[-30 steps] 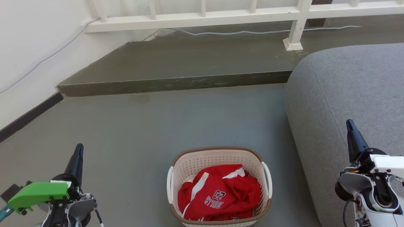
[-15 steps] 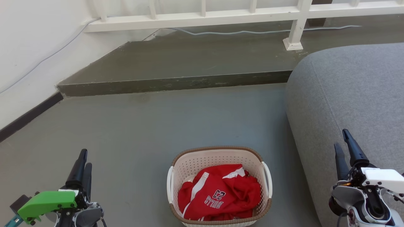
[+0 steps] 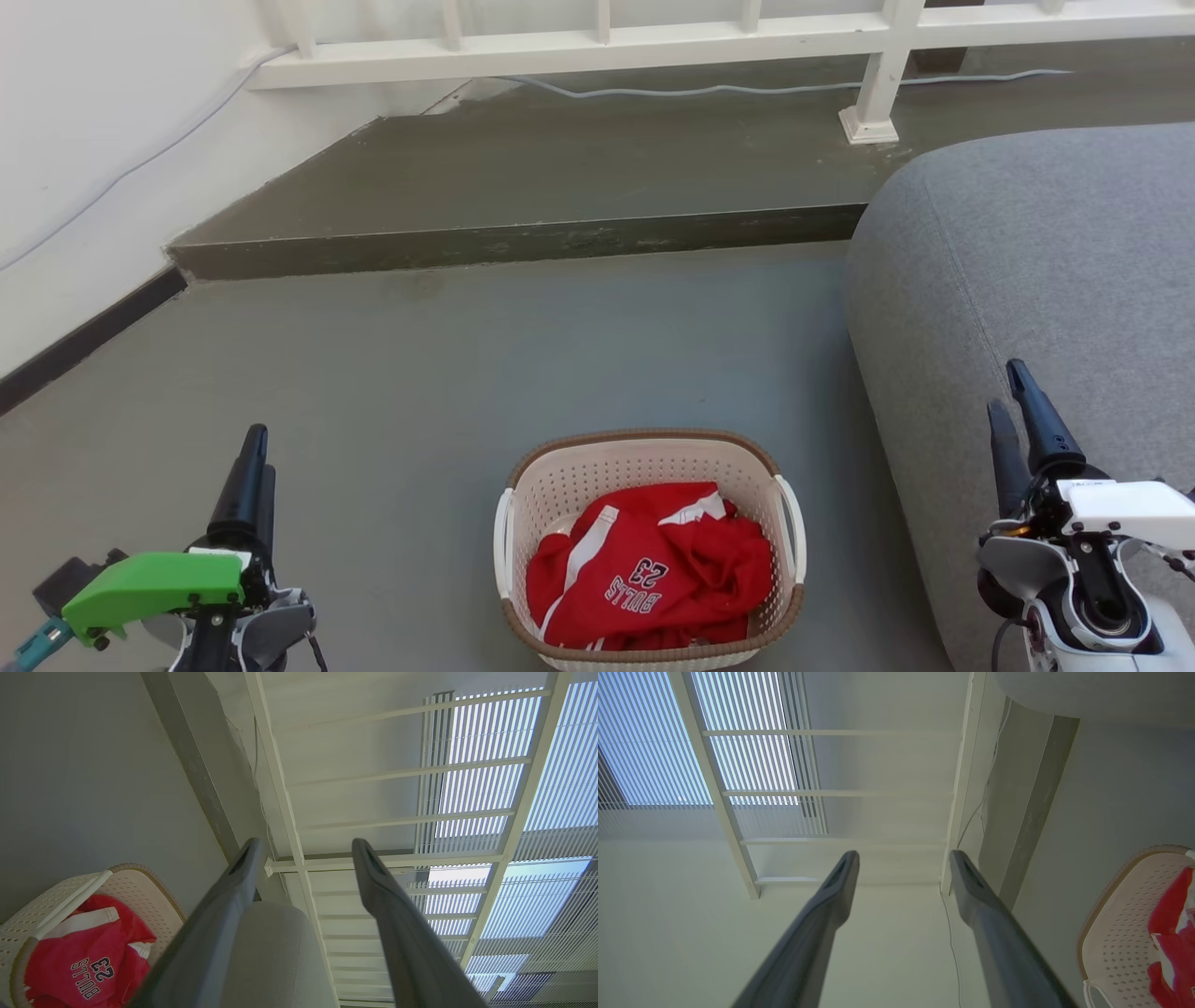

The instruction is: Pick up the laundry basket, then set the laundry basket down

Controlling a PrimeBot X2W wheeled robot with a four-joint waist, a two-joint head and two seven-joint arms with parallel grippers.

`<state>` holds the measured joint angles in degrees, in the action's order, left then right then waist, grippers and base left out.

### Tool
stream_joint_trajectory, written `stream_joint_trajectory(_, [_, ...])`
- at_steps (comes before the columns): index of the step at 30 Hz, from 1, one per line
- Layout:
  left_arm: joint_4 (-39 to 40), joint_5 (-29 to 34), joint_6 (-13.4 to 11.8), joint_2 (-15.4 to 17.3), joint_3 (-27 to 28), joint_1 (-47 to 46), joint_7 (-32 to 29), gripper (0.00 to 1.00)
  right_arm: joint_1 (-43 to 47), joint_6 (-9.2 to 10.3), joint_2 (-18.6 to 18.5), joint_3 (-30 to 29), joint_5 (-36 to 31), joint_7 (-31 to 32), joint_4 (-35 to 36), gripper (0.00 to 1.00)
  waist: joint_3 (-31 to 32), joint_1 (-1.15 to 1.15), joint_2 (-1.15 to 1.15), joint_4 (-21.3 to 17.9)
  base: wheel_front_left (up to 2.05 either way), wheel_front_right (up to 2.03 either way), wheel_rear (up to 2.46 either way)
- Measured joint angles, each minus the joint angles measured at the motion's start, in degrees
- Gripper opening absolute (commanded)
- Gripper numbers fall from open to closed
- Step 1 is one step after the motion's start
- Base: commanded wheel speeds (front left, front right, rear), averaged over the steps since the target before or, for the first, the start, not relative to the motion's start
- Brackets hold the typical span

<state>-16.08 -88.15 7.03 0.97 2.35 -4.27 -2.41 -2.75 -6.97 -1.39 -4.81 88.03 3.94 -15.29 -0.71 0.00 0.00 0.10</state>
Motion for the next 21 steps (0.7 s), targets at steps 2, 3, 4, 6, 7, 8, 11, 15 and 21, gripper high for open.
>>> stream_joint_trajectory(2, [0.2, 0.6, 0.0, 0.0, -0.5, 0.0, 0.5, 1.00, 0.0, 0.00, -0.3, 0.3, -0.6, -0.7, 0.3, 1.00, -0.1, 0.00, 0.00, 0.0, 0.00, 0.00, 0.00])
stream_joint_trajectory(3, [0.3, 1.0, 0.0, 0.1, -0.7, 0.0, 0.5, 1.00, 0.0, 0.00, -0.4, 0.5, -0.9, -1.0, 0.5, 1.00, -0.1, 0.00, 0.00, 0.0, 0.00, 0.00, 0.00])
stream_joint_trajectory(4, [0.4, 1.6, 0.0, 0.2, -0.8, -0.1, 0.7, 1.00, 0.0, 0.00, -0.5, 0.8, -1.2, -1.3, 0.6, 1.00, -0.2, 0.00, 0.00, 0.0, 0.00, 0.00, 0.00])
stream_joint_trajectory(6, [0.7, 3.5, 0.0, 0.5, -1.2, -0.1, 1.1, 1.00, -0.1, 0.00, -0.7, 1.5, -2.2, -1.9, 0.9, 1.00, -0.3, 0.00, 0.00, 0.0, 0.00, 0.00, 0.00])
stream_joint_trajectory(7, [0.9, 4.1, 0.0, 0.7, -1.4, -0.2, 1.5, 1.00, -0.1, 0.00, -0.9, 1.8, -2.8, -2.1, 1.1, 1.00, -0.3, 0.00, 0.00, 0.0, 0.00, 0.00, 0.00])
stream_joint_trajectory(8, [1.1, 4.5, 0.0, 0.9, -1.6, -0.2, 1.6, 1.00, -0.2, 0.00, -1.0, 2.1, -3.4, -2.5, 1.3, 1.00, -0.4, 0.00, 0.00, 0.0, 0.00, 0.00, 0.00])
stream_joint_trajectory(11, [1.5, 7.3, 0.0, 1.6, -2.6, -0.2, 2.3, 1.00, -0.3, 0.00, -2.0, 3.3, -5.1, -3.3, 1.9, 1.00, -0.5, 0.00, 0.00, 0.0, 0.00, 0.00, 0.00])
stream_joint_trajectory(15, [1.8, 10.6, 0.0, 1.9, -2.7, -0.2, 3.1, 1.00, -0.3, 0.00, -2.9, 4.8, -8.0, -4.4, 2.1, 1.00, -0.7, 0.00, 0.00, 0.0, 0.00, 0.00, 0.00])
stream_joint_trajectory(21, [2.5, 16.6, 0.0, 1.9, -2.7, -0.4, 4.4, 1.00, -0.4, 0.00, -4.4, 6.9, -12.4, -5.7, 2.3, 1.00, -1.1, 0.00, 0.00, 0.0, 0.00, 0.00, 0.00])
